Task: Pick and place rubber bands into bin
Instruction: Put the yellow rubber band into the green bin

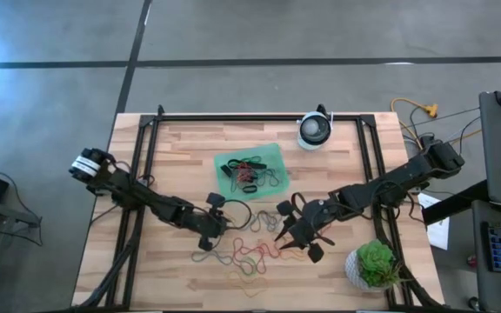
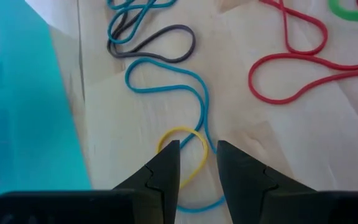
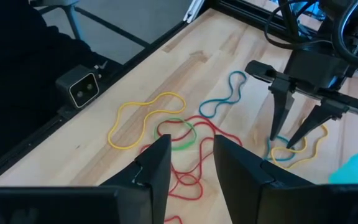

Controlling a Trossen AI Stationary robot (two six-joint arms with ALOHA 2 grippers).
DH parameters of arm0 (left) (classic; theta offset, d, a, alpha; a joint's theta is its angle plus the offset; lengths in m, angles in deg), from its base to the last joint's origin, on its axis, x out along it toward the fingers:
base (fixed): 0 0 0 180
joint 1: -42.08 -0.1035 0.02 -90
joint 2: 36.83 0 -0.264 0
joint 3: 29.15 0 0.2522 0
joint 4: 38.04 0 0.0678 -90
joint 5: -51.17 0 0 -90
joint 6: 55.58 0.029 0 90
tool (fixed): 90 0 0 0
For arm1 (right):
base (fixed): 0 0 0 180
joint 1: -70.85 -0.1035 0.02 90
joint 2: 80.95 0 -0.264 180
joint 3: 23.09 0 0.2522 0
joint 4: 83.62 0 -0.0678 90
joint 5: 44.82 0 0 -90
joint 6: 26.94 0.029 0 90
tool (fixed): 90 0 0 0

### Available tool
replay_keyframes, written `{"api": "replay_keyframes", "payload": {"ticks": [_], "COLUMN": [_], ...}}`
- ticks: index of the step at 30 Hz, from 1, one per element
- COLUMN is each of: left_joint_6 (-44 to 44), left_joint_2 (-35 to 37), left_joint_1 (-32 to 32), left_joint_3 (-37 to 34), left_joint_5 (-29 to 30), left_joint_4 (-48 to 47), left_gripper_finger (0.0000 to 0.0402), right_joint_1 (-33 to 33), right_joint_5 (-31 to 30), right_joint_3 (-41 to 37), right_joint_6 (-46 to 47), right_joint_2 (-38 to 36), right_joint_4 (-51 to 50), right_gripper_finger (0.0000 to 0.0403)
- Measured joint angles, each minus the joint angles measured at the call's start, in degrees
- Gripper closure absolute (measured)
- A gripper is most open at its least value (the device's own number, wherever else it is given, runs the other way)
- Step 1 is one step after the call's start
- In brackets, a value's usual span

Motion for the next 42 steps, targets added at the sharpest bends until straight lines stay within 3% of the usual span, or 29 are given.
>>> {"api": "replay_keyframes", "payload": {"ticks": [32,42], "left_joint_6": [1.94,5.93], "left_joint_2": [-0.3,-4.98], "left_joint_1": [-0.54,-1.08], "left_joint_3": [-0.45,0.93], "left_joint_5": [-1.25,-1.56], "left_joint_4": [1.28,3.47], "left_gripper_finger": [0.0311,0.0311], "right_joint_1": [0.02,0.02], "right_joint_5": [0.12,0.13], "right_joint_3": [-0.58,-0.73], "right_joint_6": [0.46,0.63], "right_joint_2": [0.07,0.07], "right_joint_4": [0.07,0.39], "right_gripper_finger": [0.0291,0.0292]}}
